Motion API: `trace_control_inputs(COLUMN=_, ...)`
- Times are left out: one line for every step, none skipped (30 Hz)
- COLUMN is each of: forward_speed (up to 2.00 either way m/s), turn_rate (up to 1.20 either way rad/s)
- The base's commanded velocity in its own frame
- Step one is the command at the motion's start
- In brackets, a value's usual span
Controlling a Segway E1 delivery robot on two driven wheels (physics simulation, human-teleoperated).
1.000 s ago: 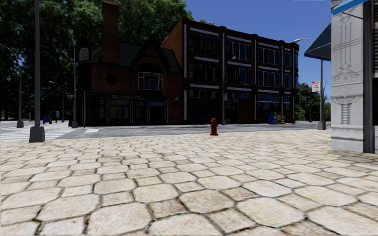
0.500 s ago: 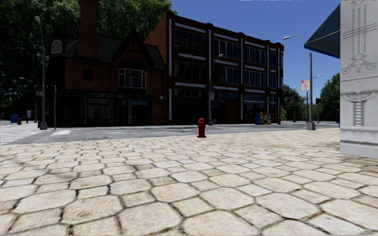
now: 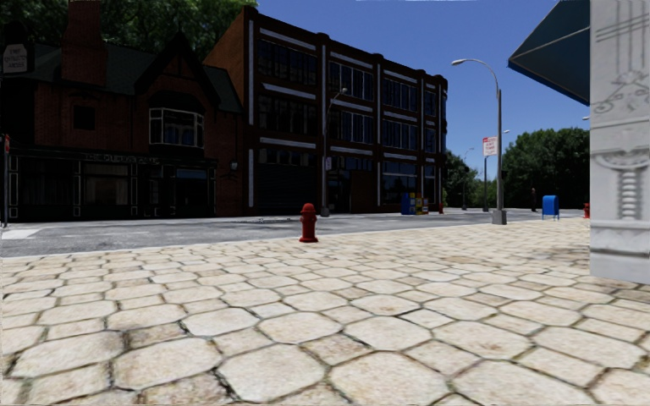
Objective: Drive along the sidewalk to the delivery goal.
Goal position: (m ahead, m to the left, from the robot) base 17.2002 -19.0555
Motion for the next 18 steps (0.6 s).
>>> trace_control_inputs(forward_speed=2.0, turn_rate=-0.38)
trace_control_inputs(forward_speed=2.0, turn_rate=-0.38)
trace_control_inputs(forward_speed=2.0, turn_rate=-0.38)
trace_control_inputs(forward_speed=2.0, turn_rate=-0.38)
trace_control_inputs(forward_speed=2.0, turn_rate=-0.38)
trace_control_inputs(forward_speed=2.0, turn_rate=-0.38)
trace_control_inputs(forward_speed=2.0, turn_rate=-0.38)
trace_control_inputs(forward_speed=2.0, turn_rate=-0.38)
trace_control_inputs(forward_speed=2.0, turn_rate=-0.38)
trace_control_inputs(forward_speed=2.0, turn_rate=-0.38)
trace_control_inputs(forward_speed=2.0, turn_rate=-0.38)
trace_control_inputs(forward_speed=2.0, turn_rate=-0.38)
trace_control_inputs(forward_speed=2.0, turn_rate=-0.38)
trace_control_inputs(forward_speed=2.0, turn_rate=-0.38)
trace_control_inputs(forward_speed=2.0, turn_rate=-0.38)
trace_control_inputs(forward_speed=2.0, turn_rate=-0.38)
trace_control_inputs(forward_speed=2.0, turn_rate=-0.38)
trace_control_inputs(forward_speed=2.0, turn_rate=-0.38)
